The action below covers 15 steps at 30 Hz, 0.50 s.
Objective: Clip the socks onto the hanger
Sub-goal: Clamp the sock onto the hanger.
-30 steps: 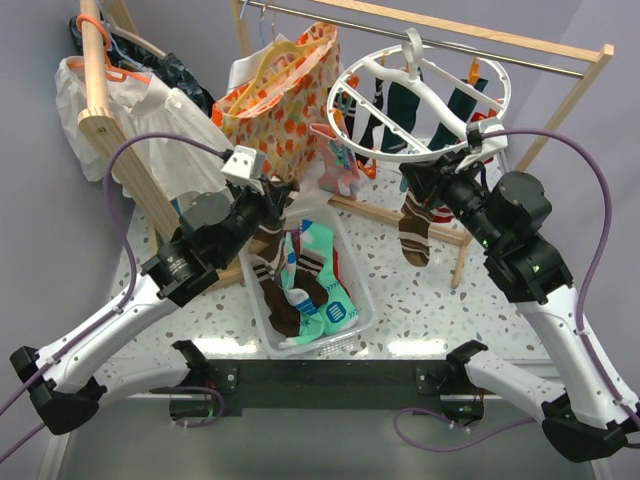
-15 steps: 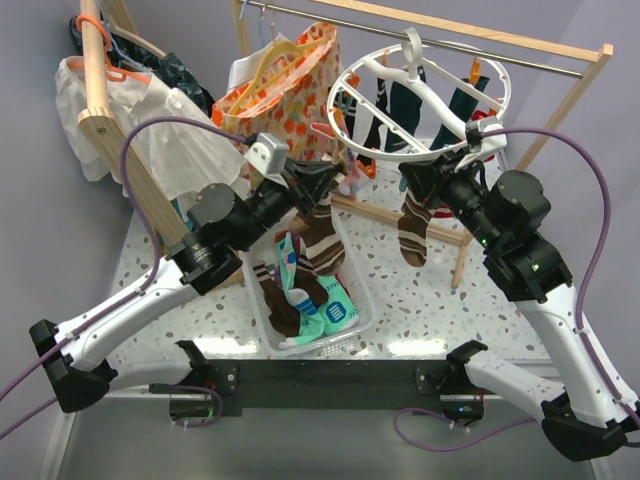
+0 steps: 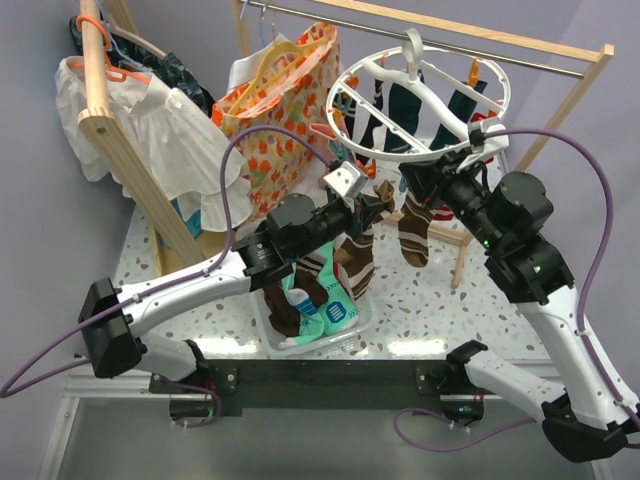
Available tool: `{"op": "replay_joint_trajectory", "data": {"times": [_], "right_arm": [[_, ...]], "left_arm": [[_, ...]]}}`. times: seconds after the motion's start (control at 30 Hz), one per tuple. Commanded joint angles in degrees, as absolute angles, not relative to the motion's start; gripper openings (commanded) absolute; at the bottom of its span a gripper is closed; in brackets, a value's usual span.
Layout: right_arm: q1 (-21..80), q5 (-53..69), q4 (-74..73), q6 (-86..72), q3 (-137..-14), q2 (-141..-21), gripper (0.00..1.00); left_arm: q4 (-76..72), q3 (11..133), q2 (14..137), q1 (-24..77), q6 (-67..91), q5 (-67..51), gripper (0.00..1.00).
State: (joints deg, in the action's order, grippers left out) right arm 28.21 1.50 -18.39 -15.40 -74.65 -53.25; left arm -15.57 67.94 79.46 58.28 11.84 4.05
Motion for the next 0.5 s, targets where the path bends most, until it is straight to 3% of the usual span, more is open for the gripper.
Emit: {"op": "replay_joint_trajectory", "data": {"times": [0.0, 0.47], "right_arm": [[28.2, 3.4, -16.8, -15.8, -75.8, -52.2, 0.10], [28.3, 4.0, -16.2, -16.4, -75.0, -52.0, 0.10]], "left_arm": [[-18.6, 71.5, 80.0, 58.9, 12.0, 5.9, 0.00], [-21.1, 73.3, 81.9, 59.1, 11.6, 4.3, 0.00]]}}
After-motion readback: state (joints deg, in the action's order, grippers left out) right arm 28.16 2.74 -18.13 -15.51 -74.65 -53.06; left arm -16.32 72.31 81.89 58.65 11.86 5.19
